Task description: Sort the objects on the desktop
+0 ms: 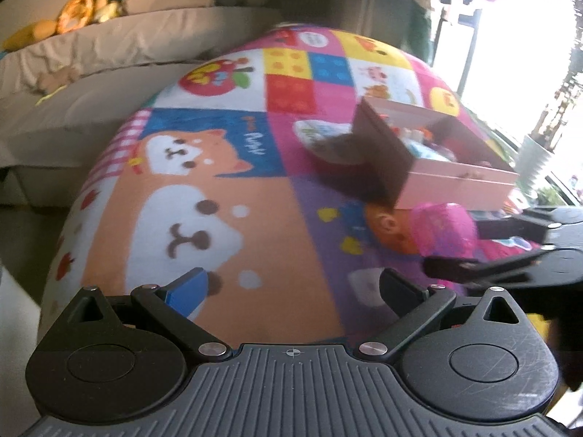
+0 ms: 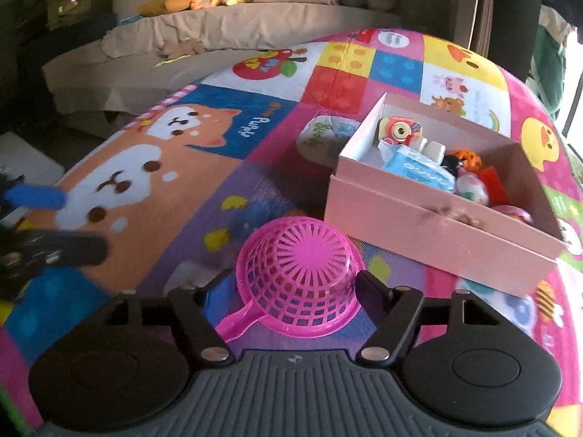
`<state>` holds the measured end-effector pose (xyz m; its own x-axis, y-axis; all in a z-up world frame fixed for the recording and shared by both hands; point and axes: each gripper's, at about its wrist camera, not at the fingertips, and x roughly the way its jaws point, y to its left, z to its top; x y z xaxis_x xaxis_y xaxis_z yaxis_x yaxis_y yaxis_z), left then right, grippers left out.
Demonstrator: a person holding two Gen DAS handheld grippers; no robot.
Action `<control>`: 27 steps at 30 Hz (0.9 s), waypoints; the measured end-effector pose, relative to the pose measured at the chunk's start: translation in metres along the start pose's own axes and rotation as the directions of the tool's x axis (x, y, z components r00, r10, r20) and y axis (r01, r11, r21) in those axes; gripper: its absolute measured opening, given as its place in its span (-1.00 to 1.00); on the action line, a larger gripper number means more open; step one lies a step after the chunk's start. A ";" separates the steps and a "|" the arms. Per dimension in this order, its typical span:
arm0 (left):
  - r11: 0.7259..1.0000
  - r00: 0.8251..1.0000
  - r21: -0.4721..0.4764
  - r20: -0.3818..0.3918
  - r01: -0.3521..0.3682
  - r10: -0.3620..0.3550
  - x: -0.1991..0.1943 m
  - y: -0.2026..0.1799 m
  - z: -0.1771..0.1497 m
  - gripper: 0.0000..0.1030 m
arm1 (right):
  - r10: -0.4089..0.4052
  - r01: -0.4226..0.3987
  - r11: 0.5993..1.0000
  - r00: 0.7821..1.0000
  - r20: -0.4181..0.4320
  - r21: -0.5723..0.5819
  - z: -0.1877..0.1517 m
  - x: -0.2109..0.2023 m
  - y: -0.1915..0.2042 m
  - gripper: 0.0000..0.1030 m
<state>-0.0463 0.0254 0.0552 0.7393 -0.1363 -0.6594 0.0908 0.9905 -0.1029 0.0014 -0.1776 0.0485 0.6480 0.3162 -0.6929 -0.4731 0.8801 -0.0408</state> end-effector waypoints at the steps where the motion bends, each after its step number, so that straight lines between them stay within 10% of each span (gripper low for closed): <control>1: 1.000 1.000 0.007 0.003 0.017 -0.017 -0.001 -0.003 0.003 0.99 | 0.001 -0.001 1.000 1.000 0.013 -0.021 0.001 -0.014 -0.002 0.41; 4: 0.997 0.997 0.035 0.032 0.071 -0.072 -0.006 -0.015 0.019 0.99 | -0.065 0.076 0.994 0.989 0.135 -0.082 0.017 -0.064 -0.014 0.41; 11: 0.984 0.985 0.133 0.107 0.118 -0.133 0.006 -0.059 0.055 1.00 | -0.311 0.361 0.931 0.860 0.404 -0.052 0.073 -0.104 -0.061 0.41; 18: 0.975 0.985 0.143 0.010 0.170 -0.173 0.045 -0.068 0.042 1.00 | -0.273 0.256 0.959 0.951 0.147 0.119 0.116 0.007 -0.126 0.41; 27: 0.992 0.996 0.087 -0.014 0.089 -0.088 0.074 -0.041 0.031 1.00 | -0.187 0.179 0.967 0.982 0.027 0.179 0.100 0.072 -0.135 0.40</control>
<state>0.0254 -0.0246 0.0340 0.7189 -0.2234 -0.6582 0.2143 0.9720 -0.0959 0.1723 -0.2380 0.0762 0.7409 0.1558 -0.6533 -0.2351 0.9713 -0.0350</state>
